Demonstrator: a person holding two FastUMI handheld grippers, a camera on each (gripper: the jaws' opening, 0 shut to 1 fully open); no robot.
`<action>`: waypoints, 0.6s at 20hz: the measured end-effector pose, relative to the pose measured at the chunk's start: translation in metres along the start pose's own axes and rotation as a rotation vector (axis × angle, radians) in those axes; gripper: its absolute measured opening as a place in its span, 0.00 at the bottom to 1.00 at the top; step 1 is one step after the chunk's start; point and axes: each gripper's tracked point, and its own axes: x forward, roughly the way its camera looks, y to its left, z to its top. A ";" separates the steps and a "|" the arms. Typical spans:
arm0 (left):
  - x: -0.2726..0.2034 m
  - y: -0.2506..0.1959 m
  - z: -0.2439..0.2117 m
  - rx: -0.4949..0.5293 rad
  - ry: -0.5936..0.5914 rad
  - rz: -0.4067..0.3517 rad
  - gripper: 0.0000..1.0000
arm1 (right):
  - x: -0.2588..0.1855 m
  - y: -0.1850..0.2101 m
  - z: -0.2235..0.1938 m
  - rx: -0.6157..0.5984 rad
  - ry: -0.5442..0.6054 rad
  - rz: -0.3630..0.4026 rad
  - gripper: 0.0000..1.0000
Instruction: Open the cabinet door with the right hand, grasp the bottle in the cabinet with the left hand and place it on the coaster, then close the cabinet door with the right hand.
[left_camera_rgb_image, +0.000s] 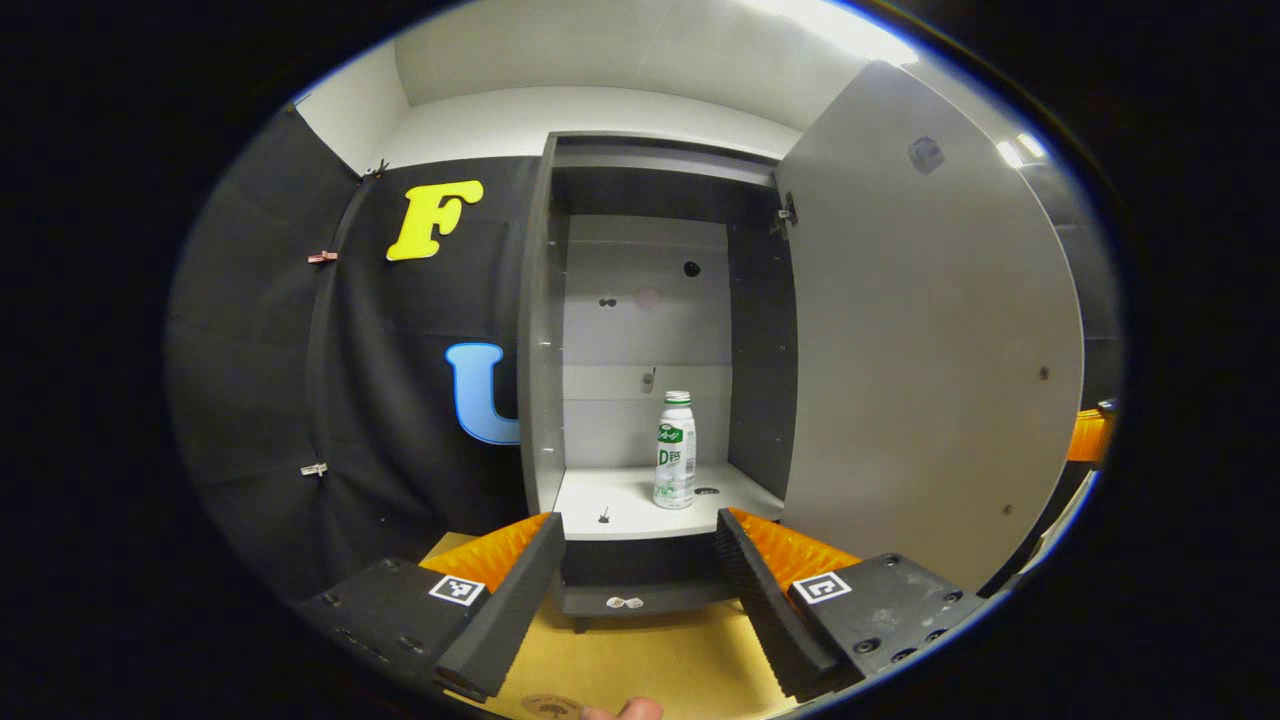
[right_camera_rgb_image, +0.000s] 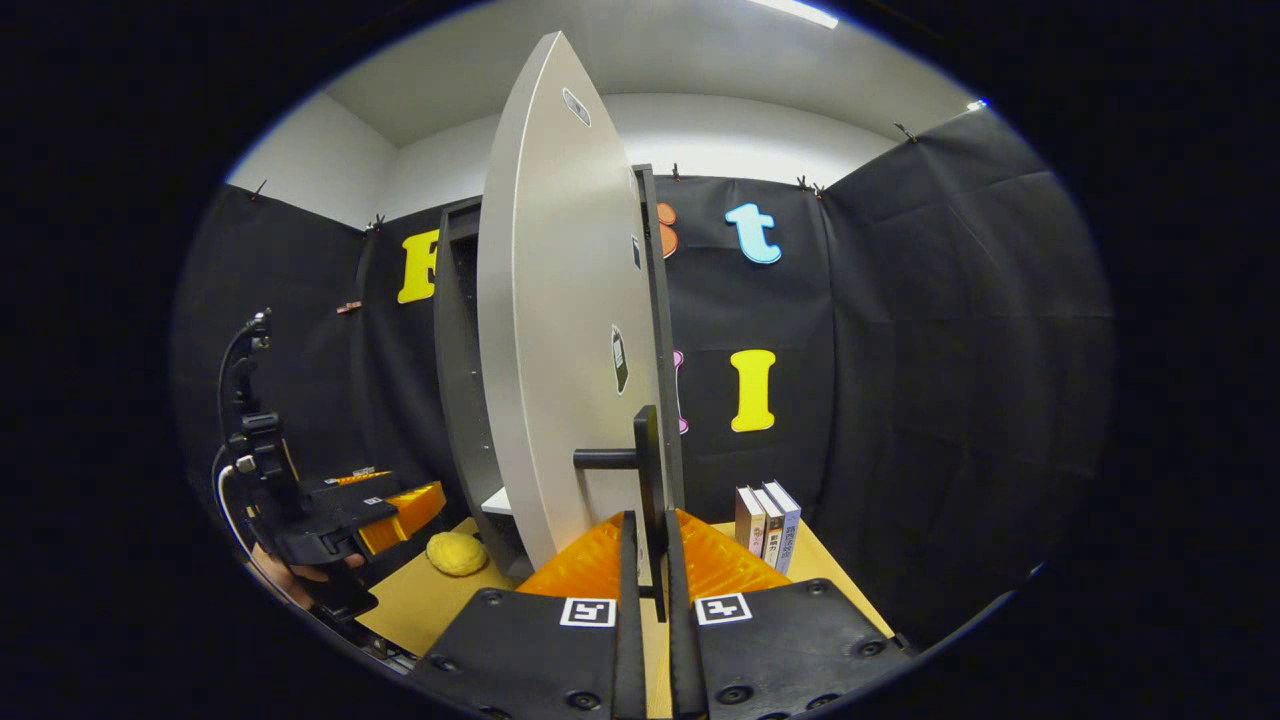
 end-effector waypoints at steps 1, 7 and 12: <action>0.010 -0.007 0.002 0.001 -0.003 -0.004 0.96 | 0.000 0.000 0.000 0.002 0.001 0.004 0.14; 0.078 -0.036 0.003 -0.019 0.006 -0.009 0.96 | 0.001 -0.012 0.001 0.016 0.002 0.028 0.14; 0.139 -0.039 0.006 -0.019 0.010 0.011 0.96 | 0.001 -0.029 0.002 0.031 0.005 0.018 0.13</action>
